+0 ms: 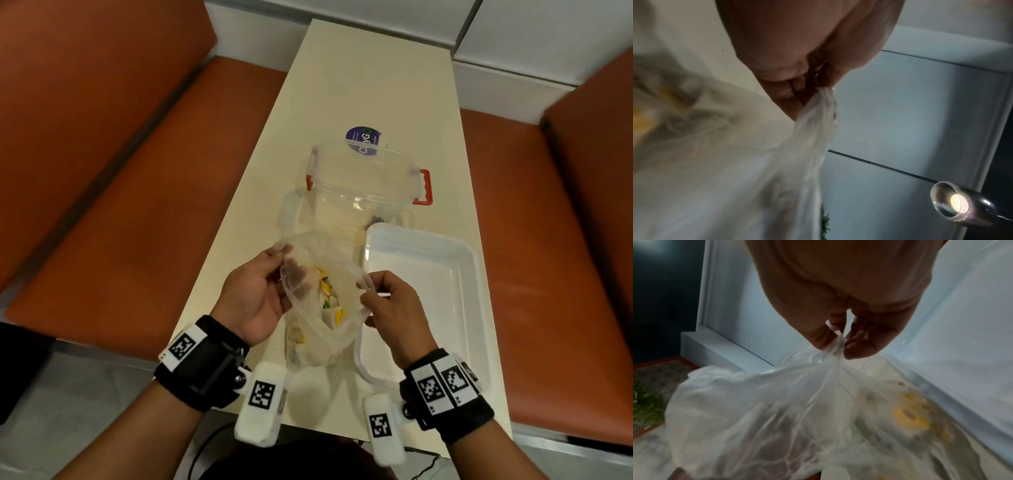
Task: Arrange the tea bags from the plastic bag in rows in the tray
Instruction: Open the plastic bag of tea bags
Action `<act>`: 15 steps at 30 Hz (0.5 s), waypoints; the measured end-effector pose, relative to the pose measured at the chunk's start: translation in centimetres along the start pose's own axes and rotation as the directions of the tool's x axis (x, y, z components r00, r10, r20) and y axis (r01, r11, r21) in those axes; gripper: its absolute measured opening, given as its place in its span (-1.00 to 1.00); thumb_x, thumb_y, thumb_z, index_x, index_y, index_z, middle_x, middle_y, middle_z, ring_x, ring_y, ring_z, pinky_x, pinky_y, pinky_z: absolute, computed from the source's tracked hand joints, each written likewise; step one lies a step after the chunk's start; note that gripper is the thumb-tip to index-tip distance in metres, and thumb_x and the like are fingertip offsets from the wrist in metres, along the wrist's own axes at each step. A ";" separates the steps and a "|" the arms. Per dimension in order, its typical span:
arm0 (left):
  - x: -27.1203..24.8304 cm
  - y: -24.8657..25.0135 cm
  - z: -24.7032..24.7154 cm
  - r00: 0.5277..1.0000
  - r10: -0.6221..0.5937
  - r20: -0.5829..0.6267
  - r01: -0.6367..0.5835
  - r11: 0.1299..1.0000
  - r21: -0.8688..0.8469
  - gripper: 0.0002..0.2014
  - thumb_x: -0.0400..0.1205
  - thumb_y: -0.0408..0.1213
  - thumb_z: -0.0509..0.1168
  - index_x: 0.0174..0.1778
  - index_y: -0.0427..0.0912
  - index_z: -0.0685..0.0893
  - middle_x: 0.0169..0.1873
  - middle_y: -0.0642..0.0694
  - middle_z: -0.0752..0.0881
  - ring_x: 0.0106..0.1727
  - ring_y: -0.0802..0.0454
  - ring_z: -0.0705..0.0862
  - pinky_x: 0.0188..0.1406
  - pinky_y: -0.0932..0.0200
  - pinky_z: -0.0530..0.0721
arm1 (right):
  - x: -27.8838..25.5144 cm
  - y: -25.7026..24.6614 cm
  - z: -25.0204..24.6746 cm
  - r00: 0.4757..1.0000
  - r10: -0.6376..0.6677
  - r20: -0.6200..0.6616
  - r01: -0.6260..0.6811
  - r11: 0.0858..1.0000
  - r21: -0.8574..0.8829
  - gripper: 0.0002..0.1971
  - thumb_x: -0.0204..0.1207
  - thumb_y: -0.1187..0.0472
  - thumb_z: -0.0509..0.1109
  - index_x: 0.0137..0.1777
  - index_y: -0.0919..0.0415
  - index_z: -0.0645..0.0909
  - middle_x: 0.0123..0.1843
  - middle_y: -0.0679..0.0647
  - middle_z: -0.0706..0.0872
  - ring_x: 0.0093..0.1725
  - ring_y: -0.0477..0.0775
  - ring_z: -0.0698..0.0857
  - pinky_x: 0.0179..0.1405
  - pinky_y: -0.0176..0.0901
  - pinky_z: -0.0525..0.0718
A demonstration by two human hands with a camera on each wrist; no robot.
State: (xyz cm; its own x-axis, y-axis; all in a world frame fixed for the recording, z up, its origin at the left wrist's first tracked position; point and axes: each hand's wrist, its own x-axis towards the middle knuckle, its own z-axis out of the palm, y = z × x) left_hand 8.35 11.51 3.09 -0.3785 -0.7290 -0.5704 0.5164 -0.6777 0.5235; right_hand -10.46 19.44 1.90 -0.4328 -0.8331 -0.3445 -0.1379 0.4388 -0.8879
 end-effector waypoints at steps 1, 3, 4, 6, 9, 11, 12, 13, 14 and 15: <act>-0.1 0.2 -0.1 1.000 -0.012 0.013 0.012 1.000 0.003 -0.82 0.75 -0.21 0.22 0.07 -0.12 0.73 -0.24 -0.07 0.72 -0.35 0.04 0.75 -0.30 0.04 0.81 | 0.1 -0.1 -0.2 1.000 -0.009 -0.025 0.009 1.000 -0.019 -0.84 0.54 0.39 0.36 -0.12 0.13 0.69 -0.12 0.08 0.73 -0.23 0.03 0.67 -0.26 -0.09 0.71; -0.2 0.4 0.0 1.000 -0.014 0.027 0.012 0.996 0.092 -0.88 0.68 -0.17 0.29 0.00 -0.08 0.71 -0.30 -0.03 0.65 -0.43 0.07 0.66 -0.25 0.02 0.74 | 0.2 -0.6 -0.6 0.999 0.012 -0.052 -0.008 0.996 0.087 -0.89 0.60 0.36 0.36 -0.11 0.17 0.65 -0.18 0.09 0.68 -0.22 0.05 0.66 -0.26 -0.10 0.72; -0.3 0.4 0.1 1.000 -0.012 0.025 0.009 0.991 0.137 -0.92 0.65 -0.17 0.32 -0.04 -0.07 0.70 -0.32 -0.02 0.64 -0.45 0.08 0.64 -0.22 0.01 0.71 | 0.3 -1.0 -0.7 0.998 0.045 -0.034 -0.038 0.981 0.191 -0.91 0.63 0.35 0.35 -0.09 0.19 0.64 -0.19 0.11 0.67 -0.22 0.04 0.66 -0.28 -0.12 0.73; -0.3 0.3 0.1 1.000 -0.011 0.011 0.009 0.984 0.176 -0.95 0.63 -0.20 0.36 -0.11 -0.05 0.71 -0.34 -0.01 0.68 -0.43 0.08 0.67 -0.21 0.02 0.71 | 0.4 -1.9 -1.0 0.991 0.124 0.044 -0.131 0.916 0.380 -0.91 0.68 0.32 0.32 -0.02 0.21 0.65 -0.20 0.12 0.68 -0.24 0.01 0.70 -0.31 -0.15 0.75; -0.1 0.5 -0.3 0.999 -0.040 -0.003 0.040 0.996 0.075 -0.87 0.67 -0.17 0.31 -0.09 -0.05 0.76 -0.38 0.02 0.74 -0.40 0.12 0.73 -0.33 0.12 0.76 | 1.2 -2.2 -1.5 0.963 0.220 0.155 -0.269 0.742 0.614 -0.83 0.72 0.31 0.26 0.14 0.22 0.69 -0.22 0.08 0.71 -0.25 0.00 0.74 -0.26 -0.13 0.77; 0.2 0.7 -0.8 0.998 -0.069 -0.009 0.068 0.994 -0.086 -0.84 0.67 -0.18 0.27 -0.06 -0.09 0.75 -0.44 0.03 0.72 -0.43 0.15 0.73 -0.34 0.19 0.77 | 1.8 -2.0 -1.5 0.936 0.278 0.218 -0.342 0.562 0.753 -0.76 0.74 0.36 0.18 0.21 0.29 0.68 -0.19 0.14 0.70 -0.30 0.03 0.74 -0.33 -0.15 0.79; 0.3 0.8 -1.0 0.996 -0.085 -0.010 0.083 0.986 -0.143 -0.85 0.65 -0.19 0.28 -0.07 -0.11 0.74 -0.48 0.04 0.71 -0.46 0.16 0.71 -0.36 0.23 0.76 | 2.0 -1.8 -1.5 0.919 0.302 0.252 -0.376 0.485 0.789 -0.74 0.74 0.37 0.17 0.25 0.32 0.67 -0.13 0.17 0.71 -0.31 0.02 0.74 -0.36 -0.18 0.79; 0.3 0.9 -1.0 0.995 -0.100 -0.009 0.097 0.981 -0.165 -0.87 0.62 -0.20 0.29 -0.10 -0.12 0.73 -0.53 0.05 0.68 -0.51 0.17 0.68 -0.43 0.27 0.73 | 2.3 -1.6 -1.4 0.901 0.326 0.287 -0.411 0.430 0.804 -0.72 0.73 0.38 0.18 0.31 0.33 0.67 -0.06 0.18 0.72 -0.29 0.00 0.73 -0.37 -0.22 0.77; 0.4 0.9 -1.2 0.993 -0.114 -0.014 0.110 0.981 -0.159 -0.87 0.60 -0.21 0.29 -0.17 -0.13 0.71 -0.58 0.06 0.62 -0.57 0.18 0.62 -0.53 0.31 0.66 | 2.5 -1.3 -1.4 0.882 0.346 0.319 -0.444 0.386 0.809 -0.71 0.71 0.37 0.22 0.35 0.32 0.66 -0.03 0.17 0.72 -0.28 -0.02 0.71 -0.40 -0.25 0.74; 0.4 0.9 -1.3 0.990 -0.137 -0.024 0.132 0.980 -0.146 -0.86 0.59 -0.21 0.28 -0.24 -0.12 0.69 -0.61 0.09 0.54 -0.63 0.19 0.53 -0.61 0.35 0.56 | 2.8 -1.2 -1.3 0.864 0.363 0.350 -0.476 0.357 0.804 -0.72 0.68 0.37 0.26 0.32 0.30 0.66 -0.09 0.13 0.72 -0.32 -0.05 0.69 -0.45 -0.27 0.72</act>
State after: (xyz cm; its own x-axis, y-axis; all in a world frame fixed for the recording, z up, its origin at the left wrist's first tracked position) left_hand 9.70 10.73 2.53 -0.4272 -0.6271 -0.6513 0.5687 -0.7464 0.3457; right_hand -12.68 17.08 2.38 -0.1118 -0.6782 -0.7264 0.8730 0.2822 -0.3978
